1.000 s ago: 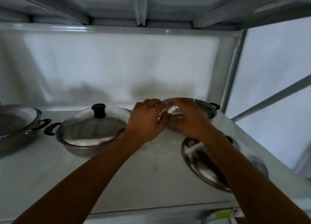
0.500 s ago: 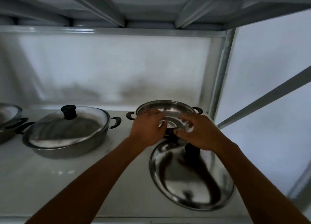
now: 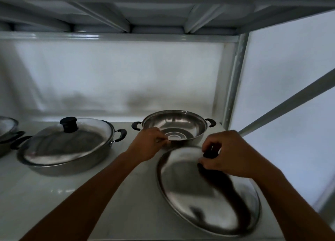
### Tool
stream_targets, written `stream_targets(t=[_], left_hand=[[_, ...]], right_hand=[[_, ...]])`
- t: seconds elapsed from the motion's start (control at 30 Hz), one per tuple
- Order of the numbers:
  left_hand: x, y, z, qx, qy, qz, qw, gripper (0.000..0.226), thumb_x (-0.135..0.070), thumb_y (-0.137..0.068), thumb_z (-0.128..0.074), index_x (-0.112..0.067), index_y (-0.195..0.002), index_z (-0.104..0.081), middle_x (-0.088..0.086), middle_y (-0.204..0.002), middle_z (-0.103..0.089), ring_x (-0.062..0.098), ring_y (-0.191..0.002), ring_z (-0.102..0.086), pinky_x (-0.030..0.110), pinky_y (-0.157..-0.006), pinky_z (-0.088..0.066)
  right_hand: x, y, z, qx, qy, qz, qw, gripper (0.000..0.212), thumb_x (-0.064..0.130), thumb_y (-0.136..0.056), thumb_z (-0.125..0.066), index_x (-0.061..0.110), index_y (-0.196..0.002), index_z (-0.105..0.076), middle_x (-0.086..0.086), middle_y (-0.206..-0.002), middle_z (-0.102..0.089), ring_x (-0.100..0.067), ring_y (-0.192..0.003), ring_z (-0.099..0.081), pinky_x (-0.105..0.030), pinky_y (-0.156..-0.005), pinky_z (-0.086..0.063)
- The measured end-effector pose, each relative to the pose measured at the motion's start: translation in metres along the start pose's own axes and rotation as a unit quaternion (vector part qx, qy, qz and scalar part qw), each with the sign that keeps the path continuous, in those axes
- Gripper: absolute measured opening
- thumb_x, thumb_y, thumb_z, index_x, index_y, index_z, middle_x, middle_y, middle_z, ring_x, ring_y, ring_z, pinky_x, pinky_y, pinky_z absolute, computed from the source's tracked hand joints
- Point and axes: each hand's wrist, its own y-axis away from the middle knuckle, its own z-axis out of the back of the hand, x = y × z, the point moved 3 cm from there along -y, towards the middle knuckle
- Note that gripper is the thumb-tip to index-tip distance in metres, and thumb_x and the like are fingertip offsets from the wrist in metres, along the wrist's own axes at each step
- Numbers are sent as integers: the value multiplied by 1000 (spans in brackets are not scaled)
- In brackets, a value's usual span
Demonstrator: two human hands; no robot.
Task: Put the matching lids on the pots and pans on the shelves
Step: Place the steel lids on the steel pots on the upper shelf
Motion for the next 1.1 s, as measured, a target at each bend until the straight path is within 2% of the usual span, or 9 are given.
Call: stream_targets(t=[0.1,0.2,0.3,0.43,0.5,0.67,0.83,1.0,1.1], left_hand=[[7,8,4,-24,21,-8,999,17,-25,-84,-64,-18,-92,-77,1,-88,-71,9,-78,-62,25,-70,-48],[6,19,5,-35,39,-16,998,14,-22,-79,-67,-21,-87,-78,-1,-90,-73,12,-79,-67,30,-70,-53],[-13,38,8,-48,46,-34,997,13,-26,-81,-68,-25,-89,-78,-3,-90,-71,5,-77,-65,23,-70,-51],[-45,72,15,-58,30,-47,997,11,-23,-82,-69,-24,-90,-77,-7,-91,-69,1,-80,-62,16,-73,-48],[-54,83,28,-105,32,-31,994,17,-19,-82,-62,-21,-89,-77,-9,-93,-70,0,-82,-63,16,-75,-51],[-28,62,66,-272,117,85,951,24,-20,-77,-46,-24,-80,-70,-8,-83,-66,12,-75,-66,39,-67,-57],[-15,29,64,-249,135,171,944,22,-13,-81,-51,-19,-91,-70,-10,-91,-64,17,-82,-66,47,-74,-57],[-9,18,50,-213,111,178,954,32,0,-81,-50,-20,-94,-70,-7,-100,-64,11,-90,-58,20,-80,-45],[-6,17,45,-197,130,186,954,34,1,-81,-49,-21,-97,-70,-10,-97,-59,18,-84,-58,32,-81,-48]], right_hand=[[11,5,36,-60,-33,13,998,18,24,-58,-87,24,-68,-73,12,-66,-70,-2,-59,-66,-14,-59,-50],[12,-6,62,-126,-28,3,992,17,26,-60,-88,26,-68,-72,13,-62,-70,1,-61,-66,-7,-60,-47],[8,-32,66,-164,0,-14,986,18,32,-63,-87,28,-73,-72,18,-71,-69,1,-70,-67,-4,-67,-47],[7,-70,44,-178,31,-18,983,24,38,-69,-81,20,-84,-76,7,-83,-74,-9,-81,-68,-26,-82,-53],[6,-88,28,-166,41,-9,985,25,41,-72,-78,21,-88,-76,4,-89,-76,-14,-87,-68,-34,-87,-54],[10,-117,-11,-106,63,29,992,28,46,-79,-71,22,-93,-75,0,-95,-76,-20,-91,-67,-38,-85,-53],[8,-126,-41,-78,79,60,992,29,43,-82,-70,17,-94,-76,-4,-94,-75,-26,-92,-64,-37,-81,-51],[5,-128,-49,-70,83,68,992,23,41,-84,-67,19,-85,-74,-3,-82,-71,-25,-82,-62,-31,-68,-42],[5,-128,-47,-73,89,75,990,22,39,-84,-68,18,-87,-75,-4,-84,-73,-25,-82,-63,-29,-68,-41]])
